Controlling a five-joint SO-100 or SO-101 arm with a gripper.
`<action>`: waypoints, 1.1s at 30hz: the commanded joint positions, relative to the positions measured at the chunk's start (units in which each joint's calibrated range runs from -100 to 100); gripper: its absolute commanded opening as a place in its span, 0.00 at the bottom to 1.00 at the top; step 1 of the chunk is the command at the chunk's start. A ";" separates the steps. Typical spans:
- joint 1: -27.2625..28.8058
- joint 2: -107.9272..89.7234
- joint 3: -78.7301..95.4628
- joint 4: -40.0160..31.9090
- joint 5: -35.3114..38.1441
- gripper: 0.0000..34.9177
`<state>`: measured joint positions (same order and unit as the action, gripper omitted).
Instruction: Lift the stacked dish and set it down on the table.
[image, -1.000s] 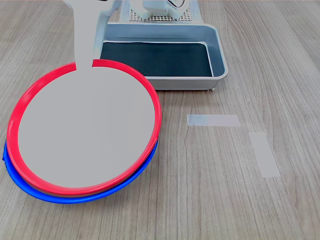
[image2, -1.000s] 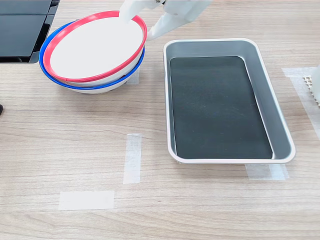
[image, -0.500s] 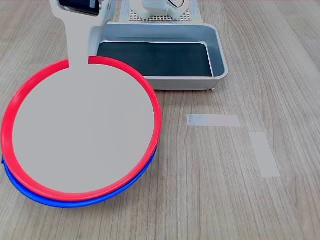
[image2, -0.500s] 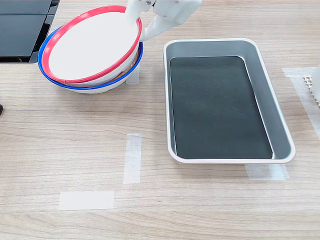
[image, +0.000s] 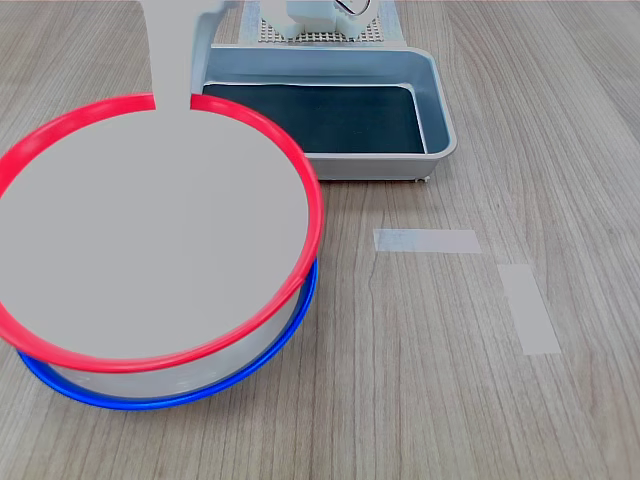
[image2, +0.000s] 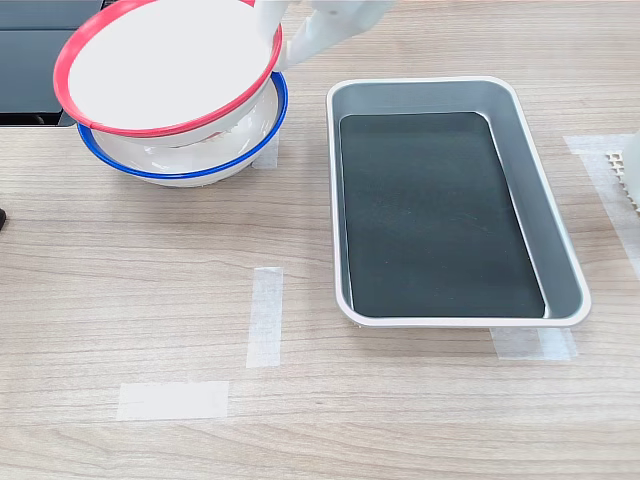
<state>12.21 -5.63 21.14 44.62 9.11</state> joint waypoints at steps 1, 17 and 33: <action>-2.75 -4.65 -6.62 4.12 -0.29 0.00; -21.29 -0.90 -10.63 10.48 -0.98 0.00; -26.19 11.81 -9.63 2.47 -1.03 0.00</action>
<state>-13.27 5.88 12.98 48.37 7.84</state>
